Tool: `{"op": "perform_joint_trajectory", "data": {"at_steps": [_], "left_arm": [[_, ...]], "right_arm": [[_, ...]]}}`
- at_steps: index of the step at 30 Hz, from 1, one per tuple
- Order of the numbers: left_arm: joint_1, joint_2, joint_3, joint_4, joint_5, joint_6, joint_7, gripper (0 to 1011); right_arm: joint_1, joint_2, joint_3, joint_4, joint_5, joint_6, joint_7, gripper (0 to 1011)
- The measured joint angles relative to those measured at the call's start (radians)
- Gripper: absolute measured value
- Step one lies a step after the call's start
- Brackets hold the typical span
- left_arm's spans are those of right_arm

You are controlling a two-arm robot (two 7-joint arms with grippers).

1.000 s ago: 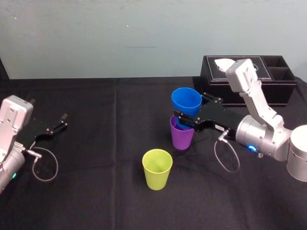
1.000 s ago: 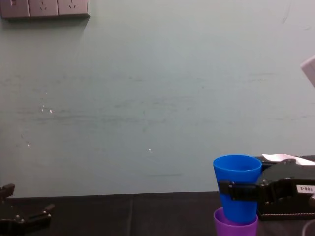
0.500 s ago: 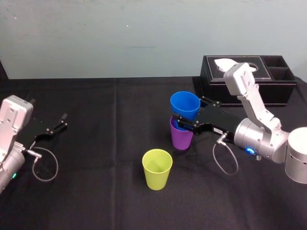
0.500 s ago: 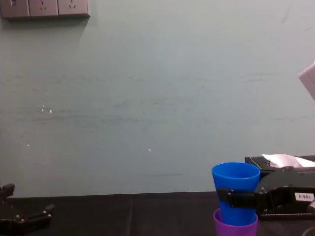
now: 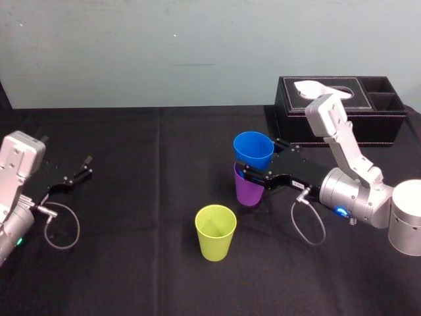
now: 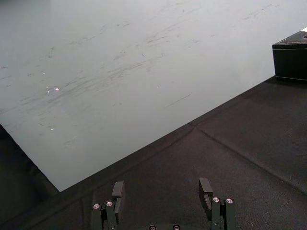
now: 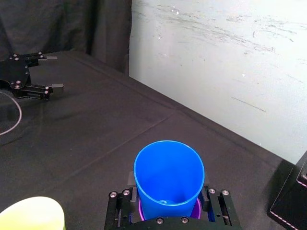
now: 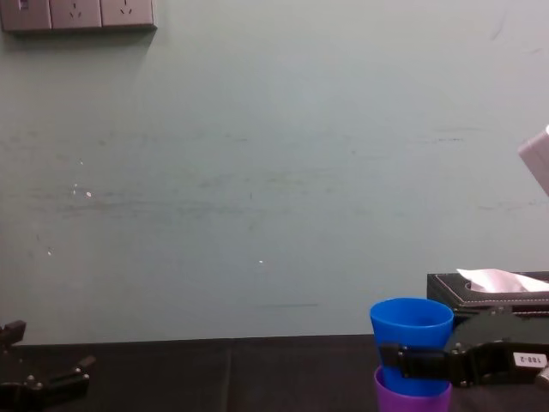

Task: Stack the three plastic cups sequentially using one hand.

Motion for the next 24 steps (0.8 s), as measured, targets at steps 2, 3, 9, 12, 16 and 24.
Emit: {"op": "perform_joint_trajectory", "data": {"at_steps": [2, 3, 9, 12, 16, 24], "left_arm": [[0.000, 0.000, 0.000, 0.000, 0.000, 0.000, 0.000, 1010], [0.000, 0.000, 0.000, 0.000, 0.000, 0.000, 0.000, 1010], [0.000, 0.000, 0.000, 0.000, 0.000, 0.000, 0.000, 1010], [0.000, 0.000, 0.000, 0.000, 0.000, 0.000, 0.000, 1010], [0.000, 0.000, 0.000, 0.000, 0.000, 0.000, 0.000, 1010], [0.000, 0.000, 0.000, 0.000, 0.000, 0.000, 0.000, 1010]], "right_arm": [[-0.001, 0.000, 0.001, 0.003, 0.001, -0.001, 0.002, 726], [-0.001, 0.000, 0.001, 0.003, 0.001, -0.001, 0.002, 726], [-0.001, 0.000, 0.001, 0.002, 0.001, -0.001, 0.002, 726], [-0.001, 0.000, 0.001, 0.001, 0.001, -0.001, 0.002, 729], [-0.001, 0.000, 0.001, 0.001, 0.001, -0.001, 0.002, 816], [-0.001, 0.001, 0.001, 0.000, 0.001, -0.001, 0.001, 1003]]}}
